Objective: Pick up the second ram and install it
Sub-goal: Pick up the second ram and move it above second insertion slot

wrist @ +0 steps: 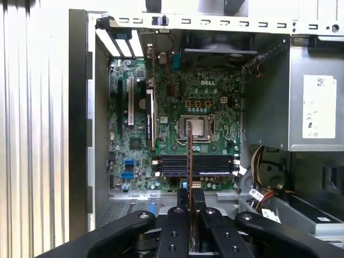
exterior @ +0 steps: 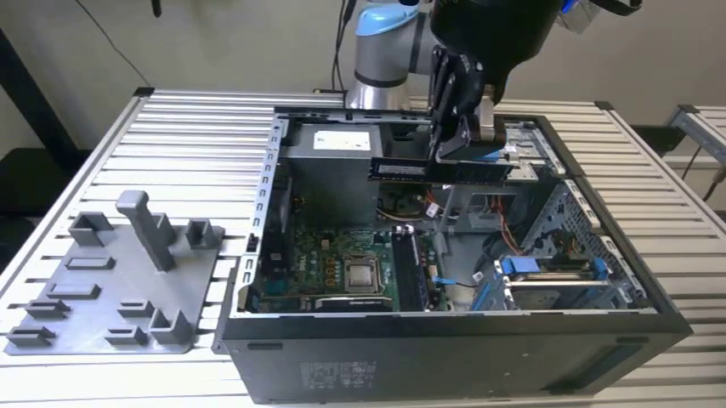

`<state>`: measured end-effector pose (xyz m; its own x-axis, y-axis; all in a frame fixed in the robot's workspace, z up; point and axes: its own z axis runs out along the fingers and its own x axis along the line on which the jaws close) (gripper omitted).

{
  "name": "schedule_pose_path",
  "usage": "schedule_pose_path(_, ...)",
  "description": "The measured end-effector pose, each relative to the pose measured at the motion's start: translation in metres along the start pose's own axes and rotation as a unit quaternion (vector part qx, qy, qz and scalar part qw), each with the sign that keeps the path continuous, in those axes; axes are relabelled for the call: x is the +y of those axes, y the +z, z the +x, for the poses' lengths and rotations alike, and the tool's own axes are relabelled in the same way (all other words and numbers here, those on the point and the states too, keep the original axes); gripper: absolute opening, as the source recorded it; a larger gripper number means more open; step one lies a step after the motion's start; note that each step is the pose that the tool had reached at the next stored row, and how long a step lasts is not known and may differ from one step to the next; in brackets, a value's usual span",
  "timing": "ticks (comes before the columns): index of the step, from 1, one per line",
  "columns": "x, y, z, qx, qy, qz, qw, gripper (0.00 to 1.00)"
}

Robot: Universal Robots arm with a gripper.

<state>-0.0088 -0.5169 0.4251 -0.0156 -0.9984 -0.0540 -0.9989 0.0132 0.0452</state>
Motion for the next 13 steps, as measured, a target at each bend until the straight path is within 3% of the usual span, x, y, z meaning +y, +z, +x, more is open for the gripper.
schedule_pose_path(5,-0.0001,0.0007,-0.0015,-0.0003,0.000,0.0000,1.0000,0.14)
schedule_pose_path(13,-0.0001,0.0034,-0.0101,-0.0020,0.000,0.0000,1.0000,0.14)
